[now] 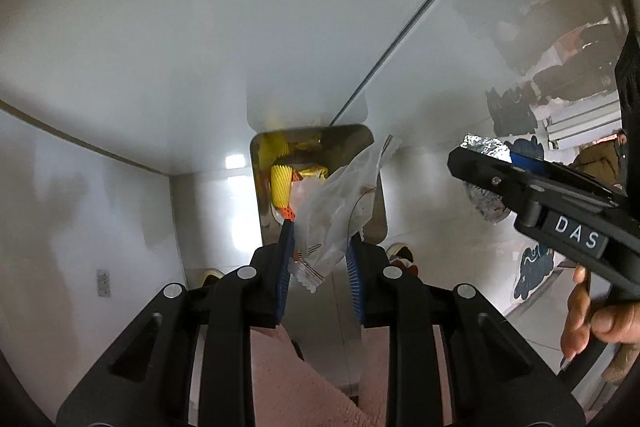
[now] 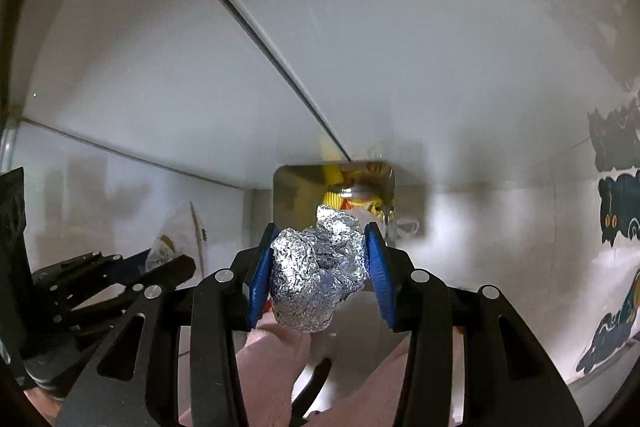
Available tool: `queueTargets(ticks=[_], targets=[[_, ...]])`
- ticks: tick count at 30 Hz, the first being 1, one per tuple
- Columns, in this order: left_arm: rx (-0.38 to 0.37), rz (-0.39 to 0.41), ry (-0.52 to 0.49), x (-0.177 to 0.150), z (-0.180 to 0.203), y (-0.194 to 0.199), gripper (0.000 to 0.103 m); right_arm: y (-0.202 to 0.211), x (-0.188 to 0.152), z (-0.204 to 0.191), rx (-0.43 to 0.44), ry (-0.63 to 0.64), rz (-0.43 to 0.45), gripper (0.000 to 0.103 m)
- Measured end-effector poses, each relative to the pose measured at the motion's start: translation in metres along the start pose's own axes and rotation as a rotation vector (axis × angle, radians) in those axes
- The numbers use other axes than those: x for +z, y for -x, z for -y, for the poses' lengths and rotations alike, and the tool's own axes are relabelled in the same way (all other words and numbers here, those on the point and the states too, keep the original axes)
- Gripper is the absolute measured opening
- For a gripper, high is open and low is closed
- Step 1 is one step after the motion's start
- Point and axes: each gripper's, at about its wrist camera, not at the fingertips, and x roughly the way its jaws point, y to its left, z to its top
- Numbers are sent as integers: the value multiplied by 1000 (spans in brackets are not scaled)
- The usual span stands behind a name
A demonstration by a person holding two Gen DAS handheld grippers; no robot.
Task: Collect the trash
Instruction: 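Open both tools to drop the foil ball and wrapper into the bin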
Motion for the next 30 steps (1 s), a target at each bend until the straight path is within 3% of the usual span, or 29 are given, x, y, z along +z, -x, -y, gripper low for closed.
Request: queueTargets(ticks=[11,13,17,20,24,27,30], targets=[[-9,-31,15,1,-2,-19,31,-13,11,2,23,-60,-26,48],[-7,-31,17,1,-3,-18,35,-9,14,1,24,-60,-24,54],[-6,-18,21,2,-5,-17,45,-8,17,-1,10,-62,-13,62],[8,0,23,5,-6,-10,60,-4,21,-4,2,-60,-11,68],[37,24,12,8,-5,4,83,8,23,-5,-27,-54,9,90],[55,44,-12,10,-2,19,92,19,24,-5,-43,-43,5,97],[67,58,-29,11,-1,37,95,35,24,-6,-51,-22,13,99]])
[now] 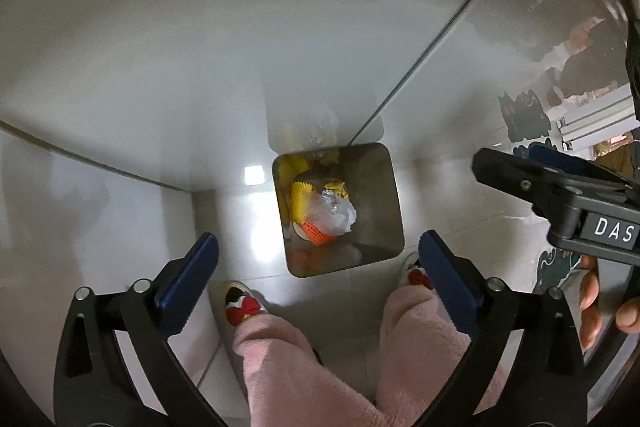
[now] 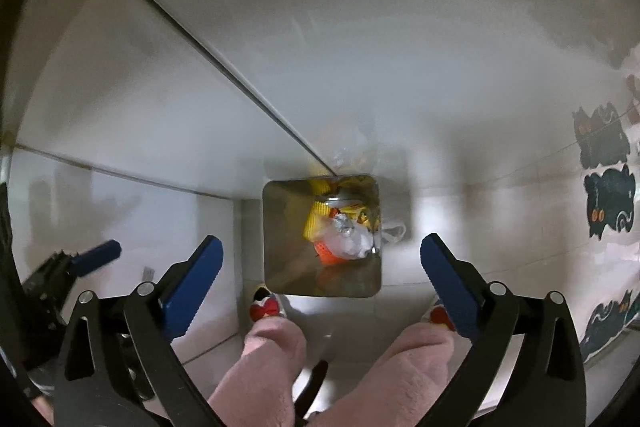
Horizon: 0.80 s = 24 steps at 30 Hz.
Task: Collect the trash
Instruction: 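Open both tools to drop the foil ball and wrapper into the bin, then move both open tools back up over the trash on the counter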
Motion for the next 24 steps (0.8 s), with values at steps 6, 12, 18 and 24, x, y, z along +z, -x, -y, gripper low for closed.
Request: queueTargets(ticks=[6,12,18,24], targets=[[-22,26,2,1,-5,46,95,59,-1,0,64,6,52,99],[-27,93,0,8,-4,105,95,127,3,-7,69,52,164,99],[-9,191,-3,27,0,167,95,179,22,-14,33,115,255,99],[33,315,-33,53,6,223,95,222,46,-12,12,110,353,99]])
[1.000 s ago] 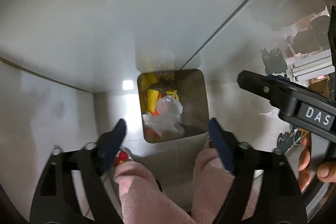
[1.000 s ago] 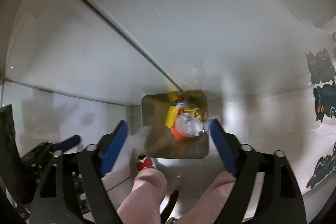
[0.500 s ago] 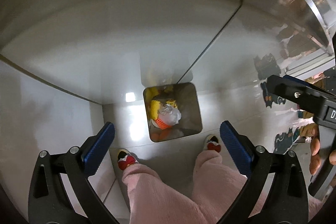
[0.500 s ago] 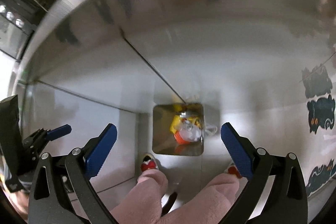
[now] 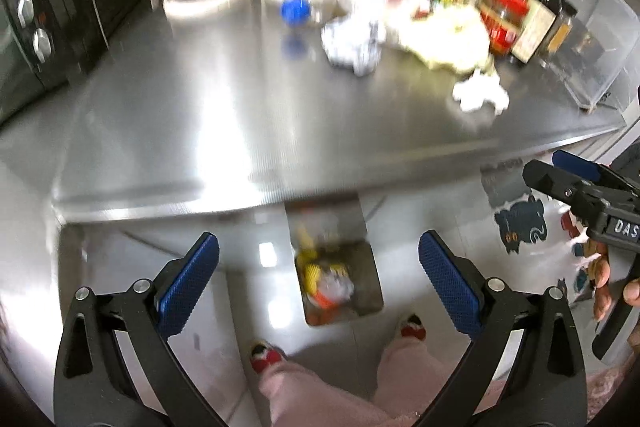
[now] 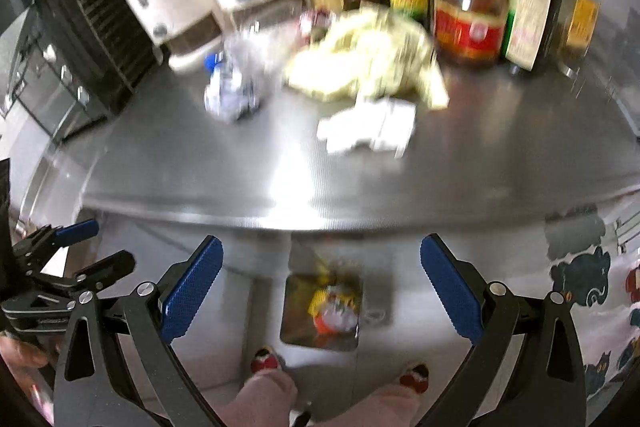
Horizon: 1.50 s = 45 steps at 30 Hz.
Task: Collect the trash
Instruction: 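Move both open tools back up over the trash on the counter, then grasp the grey crumpled paper with the left tool while the right tool grasps the white tissue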
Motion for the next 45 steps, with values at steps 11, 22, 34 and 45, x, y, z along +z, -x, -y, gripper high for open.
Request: queueTargets(ticks=[11,22,34,45], targets=[[25,115,-29,58,8,21,95,23,57,11,-56,0,116,99],[63,93,-5,94,10,-14,95,-20,64,24,-92,-9,38,99],[38,38,-4,129,25,-69,85,-56,69,37,-102,12,-32,83],[32,-26,-18,146,31,-114,80,-75,71,40,-99,27,-55,77]])
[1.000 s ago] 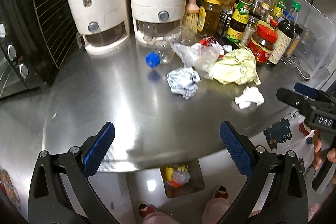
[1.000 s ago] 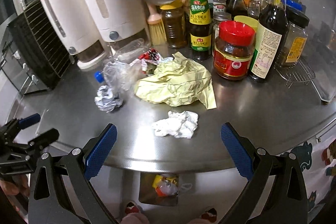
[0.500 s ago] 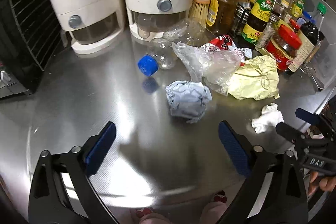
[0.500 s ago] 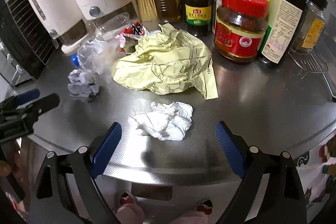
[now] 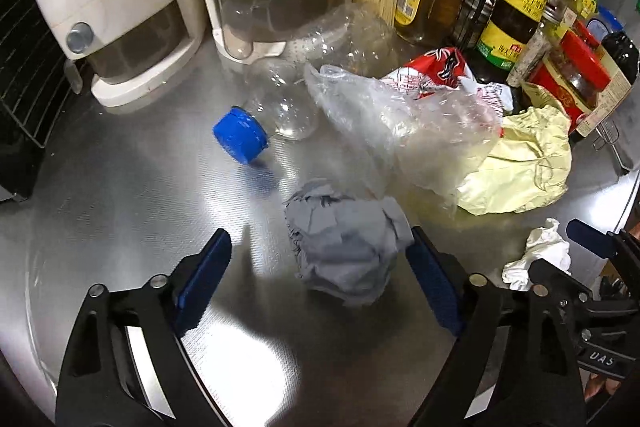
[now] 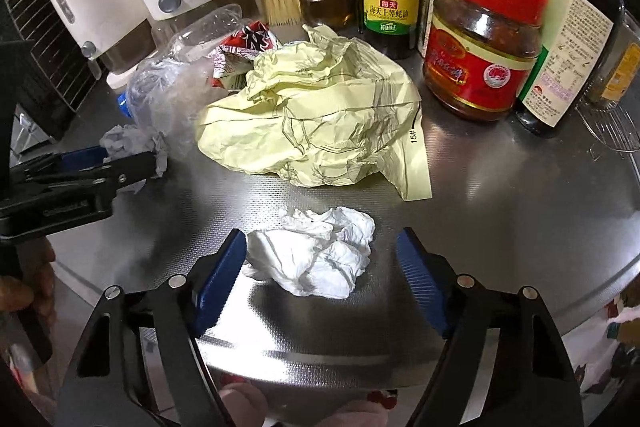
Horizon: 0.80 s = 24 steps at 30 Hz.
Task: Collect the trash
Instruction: 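Grasp the grey crumpled paper with the left tool while the right tool grasps the white tissue, then carry the grey paper and white tissue down over the floor bin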
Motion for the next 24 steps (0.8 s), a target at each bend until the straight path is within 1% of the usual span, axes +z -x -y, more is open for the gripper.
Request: queueTargets(ticks=[1,3,4,5,7,8,12,14,15,16,19,24], targets=[[-9,-5,2,1,0,-3,78,-1,0,0,-1,3,-1,73],[-25,-11,0,2,1,-7,71,-5,0,0,-1,9,-10,67],[-36,-13,-2,2,1,-10,69,-6,0,1,0,10,-12,65],[-42,-14,-4,2,1,-11,65,-7,0,1,3,12,-12,65],[-53,-17,-12,2,2,-12,59,-6,0,0,10,14,-11,58],[-56,-16,-15,3,2,-13,56,-7,0,-1,17,11,-12,56],[-72,-18,-16,1,0,-13,55,-9,0,-2,31,-2,-14,53],[-74,-19,-13,-1,-2,-12,54,-8,0,-3,43,-1,-14,45],[-76,-18,-12,-2,-2,-11,53,-8,0,-4,56,2,-18,36],[-76,-16,-11,-4,-4,-8,53,-9,0,-8,66,6,-23,30],[-73,-9,-14,-11,-6,1,53,-7,-1,-15,67,25,-23,22],[-50,9,-11,-23,-12,20,53,0,-3,-26,96,50,-14,19]])
